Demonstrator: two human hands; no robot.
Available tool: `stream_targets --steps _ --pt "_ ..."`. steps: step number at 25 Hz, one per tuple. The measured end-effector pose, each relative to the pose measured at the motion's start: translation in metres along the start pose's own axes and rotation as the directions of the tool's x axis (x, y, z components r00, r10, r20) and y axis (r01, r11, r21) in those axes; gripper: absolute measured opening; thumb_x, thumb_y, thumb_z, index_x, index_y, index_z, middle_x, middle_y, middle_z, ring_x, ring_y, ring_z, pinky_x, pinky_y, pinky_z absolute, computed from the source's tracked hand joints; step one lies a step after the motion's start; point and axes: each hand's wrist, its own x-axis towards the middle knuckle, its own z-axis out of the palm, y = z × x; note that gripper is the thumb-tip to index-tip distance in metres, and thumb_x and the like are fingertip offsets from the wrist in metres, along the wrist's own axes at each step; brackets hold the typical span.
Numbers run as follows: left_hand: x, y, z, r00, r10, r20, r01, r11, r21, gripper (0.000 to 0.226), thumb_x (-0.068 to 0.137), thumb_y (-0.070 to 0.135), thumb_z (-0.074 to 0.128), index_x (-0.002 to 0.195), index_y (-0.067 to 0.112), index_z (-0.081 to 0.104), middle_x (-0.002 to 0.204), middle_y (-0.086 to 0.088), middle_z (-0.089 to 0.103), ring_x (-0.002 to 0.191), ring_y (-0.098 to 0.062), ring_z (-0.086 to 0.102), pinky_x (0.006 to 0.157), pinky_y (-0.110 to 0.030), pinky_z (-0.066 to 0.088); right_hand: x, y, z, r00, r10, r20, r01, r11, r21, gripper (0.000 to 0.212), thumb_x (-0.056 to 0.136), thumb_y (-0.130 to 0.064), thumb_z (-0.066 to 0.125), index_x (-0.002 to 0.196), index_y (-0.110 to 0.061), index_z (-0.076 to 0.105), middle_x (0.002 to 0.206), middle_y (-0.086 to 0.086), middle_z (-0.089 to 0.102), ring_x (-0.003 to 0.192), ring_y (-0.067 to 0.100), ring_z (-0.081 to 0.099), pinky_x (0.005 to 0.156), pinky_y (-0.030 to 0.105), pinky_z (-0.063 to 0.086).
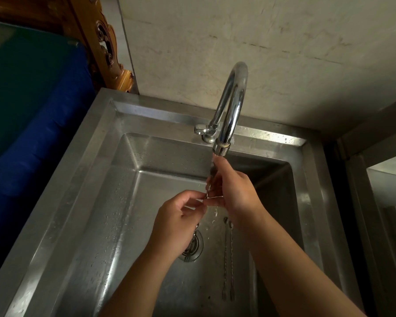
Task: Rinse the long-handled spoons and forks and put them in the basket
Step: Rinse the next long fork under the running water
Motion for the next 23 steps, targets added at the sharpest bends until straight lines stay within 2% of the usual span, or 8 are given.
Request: stream_targets --steps 4,6,9,13,17,19,23 --pt "0.000 0.003 0.003 1.000 -0.019 0.002 0.019 0.999 -0.039 0.021 0.081 0.036 0.072 0.096 0.050 0.078 0.085 0.010 0.079 0.073 -0.017 0.075 0.075 -0.047 0.065 0.006 0.001 0.000 0.998 -0.061 -0.007 0.060 0.996 -0.063 0.056 0.092 -0.054 0.066 0.080 0.001 0.071 0.058 -0.001 0.061 0.052 0.010 0.062 0.054 0.026 0.059" --pt "0.000 0.005 0.002 1.000 -0.029 0.012 0.030 0.997 -0.074 0.023 0.080 0.038 0.072 0.098 0.051 0.079 0.088 0.010 0.080 0.076 -0.020 0.079 0.071 -0.041 0.067 0.005 0.004 -0.001 0.995 -0.094 0.019 0.096 0.990 -0.099 0.043 0.093 -0.043 0.070 0.080 -0.002 0.070 0.060 0.000 0.059 0.052 0.010 0.061 0.056 0.024 0.058" --pt "-0.002 0.007 0.000 0.999 -0.030 0.030 0.033 0.992 -0.118 0.023 0.080 0.038 0.074 0.099 0.049 0.081 0.089 0.009 0.081 0.076 -0.014 0.079 0.065 -0.029 0.063 0.004 0.006 -0.006 0.991 -0.115 0.068 0.120 0.991 -0.064 0.022 0.093 -0.024 0.074 0.083 -0.005 0.071 0.064 0.002 0.059 0.056 0.012 0.060 0.058 0.022 0.057" --pt "-0.003 0.011 -0.002 0.998 -0.060 0.011 0.061 0.981 -0.182 0.026 0.080 0.026 0.081 0.094 0.049 0.082 0.087 0.008 0.082 0.073 -0.013 0.079 0.061 -0.025 0.061 0.000 0.007 -0.009 0.985 -0.126 0.116 0.128 0.992 -0.010 0.004 0.089 -0.007 0.075 0.091 -0.004 0.073 0.077 0.009 0.063 0.069 0.017 0.064 0.063 0.023 0.058" --pt "-0.004 0.011 -0.002 0.998 -0.060 -0.009 0.058 0.987 -0.148 0.031 0.081 0.017 0.087 0.094 0.045 0.082 0.084 0.010 0.082 0.067 -0.008 0.076 0.057 -0.021 0.058 -0.001 0.009 -0.010 0.984 -0.139 0.116 0.141 0.990 -0.017 0.006 0.091 -0.007 0.071 0.091 -0.002 0.075 0.081 0.011 0.066 0.073 0.020 0.064 0.068 0.028 0.059" --pt "-0.005 0.012 -0.002 0.998 -0.057 -0.021 0.054 0.988 -0.144 0.027 0.077 0.024 0.087 0.093 0.045 0.083 0.084 0.010 0.082 0.065 -0.007 0.076 0.057 -0.021 0.059 -0.003 0.012 -0.011 0.981 -0.153 0.118 0.155 0.988 -0.014 0.010 0.093 -0.010 0.070 0.093 -0.002 0.076 0.080 0.009 0.067 0.073 0.018 0.065 0.068 0.026 0.058" --pt "-0.009 0.014 0.000 0.998 -0.067 -0.003 0.066 0.988 -0.141 0.025 0.065 0.049 0.082 0.090 0.052 0.081 0.085 0.010 0.082 0.068 -0.009 0.077 0.061 -0.025 0.062 -0.009 0.019 -0.018 0.975 -0.179 0.135 0.186 0.982 -0.043 0.010 0.092 -0.022 0.074 0.093 -0.014 0.080 0.081 0.005 0.072 0.076 0.017 0.069 0.070 0.028 0.059"
